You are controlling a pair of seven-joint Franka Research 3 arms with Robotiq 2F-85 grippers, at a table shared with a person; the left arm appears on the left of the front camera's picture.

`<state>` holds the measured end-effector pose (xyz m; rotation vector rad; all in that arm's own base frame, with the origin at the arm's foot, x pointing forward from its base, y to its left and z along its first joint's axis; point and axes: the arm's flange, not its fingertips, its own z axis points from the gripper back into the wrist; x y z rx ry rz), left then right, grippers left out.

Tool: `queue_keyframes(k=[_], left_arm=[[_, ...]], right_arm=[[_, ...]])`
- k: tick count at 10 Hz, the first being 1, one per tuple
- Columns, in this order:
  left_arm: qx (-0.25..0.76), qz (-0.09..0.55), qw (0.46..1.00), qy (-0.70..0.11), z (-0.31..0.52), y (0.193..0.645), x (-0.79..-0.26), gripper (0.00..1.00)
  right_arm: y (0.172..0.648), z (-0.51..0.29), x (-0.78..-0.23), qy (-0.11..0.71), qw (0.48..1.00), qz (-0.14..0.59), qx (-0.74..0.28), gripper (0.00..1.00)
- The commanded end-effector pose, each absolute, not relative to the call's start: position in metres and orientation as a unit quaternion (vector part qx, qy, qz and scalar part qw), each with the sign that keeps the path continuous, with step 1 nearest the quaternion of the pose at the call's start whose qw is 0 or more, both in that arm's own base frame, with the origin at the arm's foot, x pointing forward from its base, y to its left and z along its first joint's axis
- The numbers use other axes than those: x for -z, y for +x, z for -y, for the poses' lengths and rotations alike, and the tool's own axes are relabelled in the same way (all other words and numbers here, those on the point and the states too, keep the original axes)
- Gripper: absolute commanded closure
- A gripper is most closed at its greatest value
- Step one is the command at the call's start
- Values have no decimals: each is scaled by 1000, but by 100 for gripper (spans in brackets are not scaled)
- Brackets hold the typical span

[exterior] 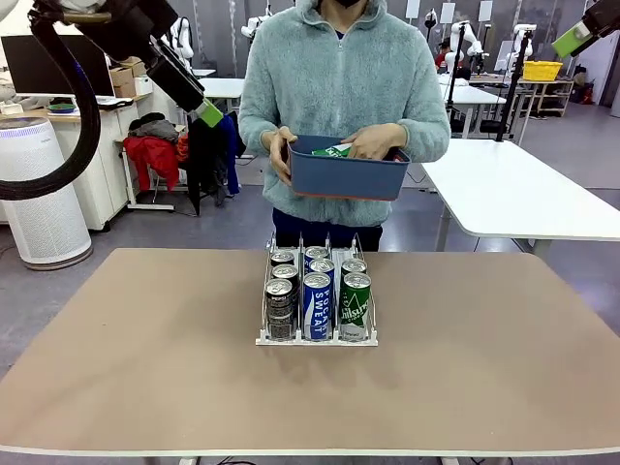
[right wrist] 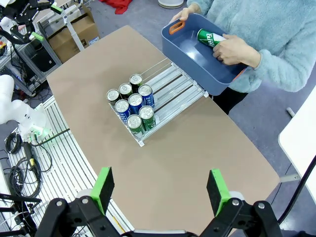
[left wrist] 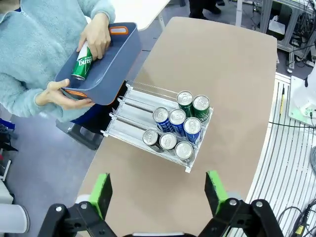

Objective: Fill the beverage cans into the dispenser.
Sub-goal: Pick up the Sprite handed by the human.

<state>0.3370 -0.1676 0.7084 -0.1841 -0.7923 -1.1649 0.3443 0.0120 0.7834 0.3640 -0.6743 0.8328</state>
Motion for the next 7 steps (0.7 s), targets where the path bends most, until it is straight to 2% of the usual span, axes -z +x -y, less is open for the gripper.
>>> queue_keyframes(k=[1, 7], left_arm=[[535, 359, 760, -86, 167, 339, -708, 0], [535, 359, 760, -86, 167, 339, -708, 0]], right_arm=[[344, -13, -782, 175, 844, 318, -396, 0], [344, -13, -782, 175, 844, 318, -396, 0]])
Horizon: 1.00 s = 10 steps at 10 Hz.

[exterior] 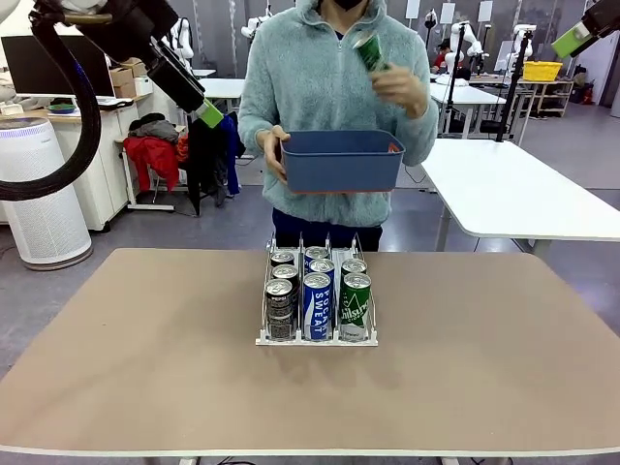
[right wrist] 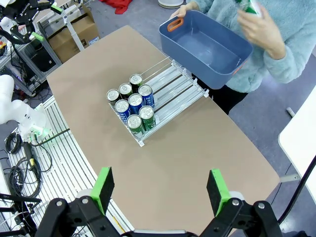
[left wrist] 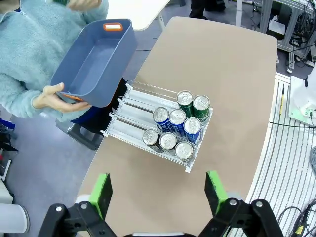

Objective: Fill the beverage cans into the dispenser.
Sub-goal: Pick up the Sprite handed by the human.

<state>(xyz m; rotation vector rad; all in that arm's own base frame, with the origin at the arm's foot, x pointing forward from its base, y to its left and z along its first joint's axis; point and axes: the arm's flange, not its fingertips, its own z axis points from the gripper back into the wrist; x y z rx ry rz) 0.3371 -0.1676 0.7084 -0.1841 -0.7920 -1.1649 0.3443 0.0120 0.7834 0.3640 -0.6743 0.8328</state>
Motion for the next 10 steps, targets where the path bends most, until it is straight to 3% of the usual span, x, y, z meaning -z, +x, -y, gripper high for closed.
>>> queue_keyframes(k=[1, 10], left_arm=[[535, 359, 760, -86, 167, 339, -708, 0], [535, 359, 760, -86, 167, 339, -708, 0]], right_arm=[[344, -13, -782, 175, 844, 318, -396, 0], [344, -13, -782, 175, 844, 318, -396, 0]])
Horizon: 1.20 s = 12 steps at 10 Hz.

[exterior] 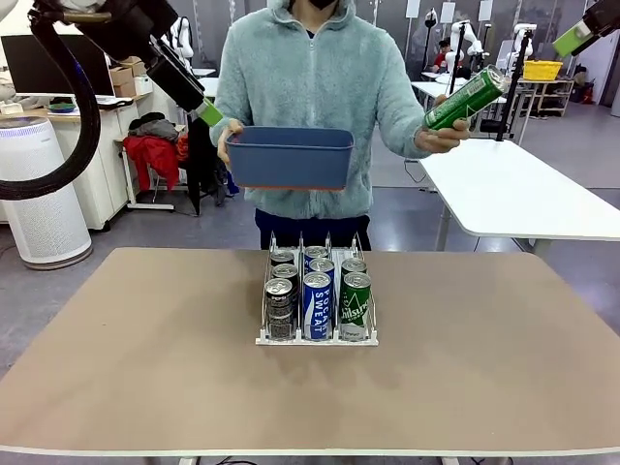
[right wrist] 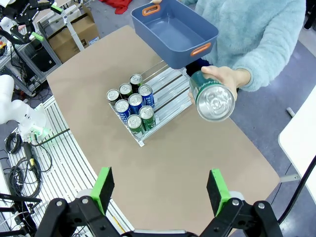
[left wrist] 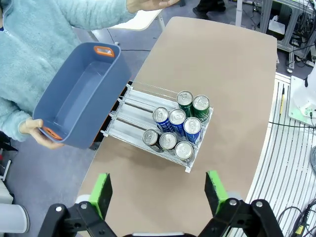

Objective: Fill the beverage cans into the dispenser.
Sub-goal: Pick up the Sprite handed by the human.

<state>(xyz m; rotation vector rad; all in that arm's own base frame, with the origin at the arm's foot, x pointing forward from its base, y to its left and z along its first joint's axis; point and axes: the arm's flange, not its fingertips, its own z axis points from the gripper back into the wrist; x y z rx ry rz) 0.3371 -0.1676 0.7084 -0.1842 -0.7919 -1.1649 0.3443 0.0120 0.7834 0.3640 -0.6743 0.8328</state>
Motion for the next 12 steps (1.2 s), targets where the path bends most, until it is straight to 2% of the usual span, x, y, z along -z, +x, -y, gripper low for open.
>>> queue_keyframes(k=[1, 5, 8, 12], left_arm=[[535, 359, 760, -86, 167, 339, -708, 0], [535, 359, 760, -86, 167, 339, -708, 0], [523, 387, 755, -74, 162, 336, -724, 0], [532, 375, 755, -83, 165, 335, -719, 0]], right_arm=[[344, -13, -782, 175, 844, 318, -396, 0], [344, -13, -782, 175, 844, 318, -396, 0], [344, -13, -782, 175, 844, 318, -396, 0], [344, -13, -782, 175, 844, 318, -396, 0]])
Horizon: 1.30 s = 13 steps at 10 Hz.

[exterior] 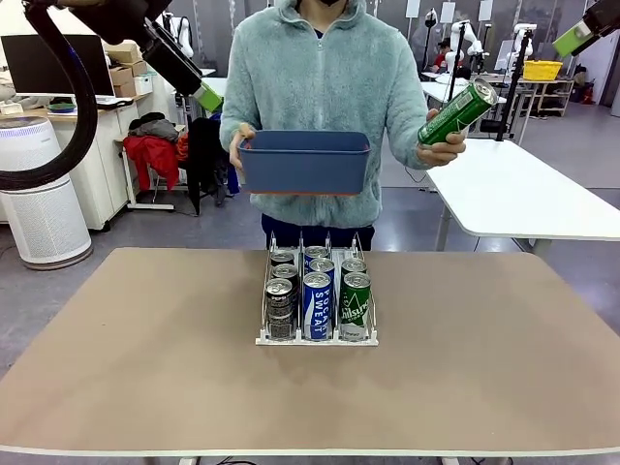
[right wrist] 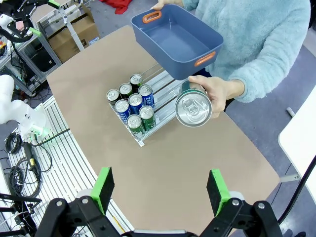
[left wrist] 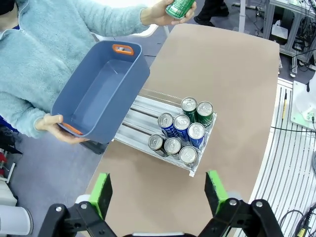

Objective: Fill the beverage cans into the dispenser.
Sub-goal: Pick up the Sprite handed by the human.

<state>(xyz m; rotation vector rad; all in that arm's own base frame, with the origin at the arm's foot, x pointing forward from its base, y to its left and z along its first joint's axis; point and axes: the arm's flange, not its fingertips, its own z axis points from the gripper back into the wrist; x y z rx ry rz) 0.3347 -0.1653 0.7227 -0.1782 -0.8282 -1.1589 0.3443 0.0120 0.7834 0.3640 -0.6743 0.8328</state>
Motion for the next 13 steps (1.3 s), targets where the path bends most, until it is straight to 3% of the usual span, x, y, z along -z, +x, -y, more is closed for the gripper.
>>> queue_keyframes(k=[1, 13], left_arm=[[532, 375, 755, -83, 165, 335, -719, 0], [532, 375, 755, -83, 165, 335, -719, 0]], right_arm=[[344, -13, -782, 175, 844, 318, -396, 0], [351, -9, -779, 178, 850, 307, -389, 0]])
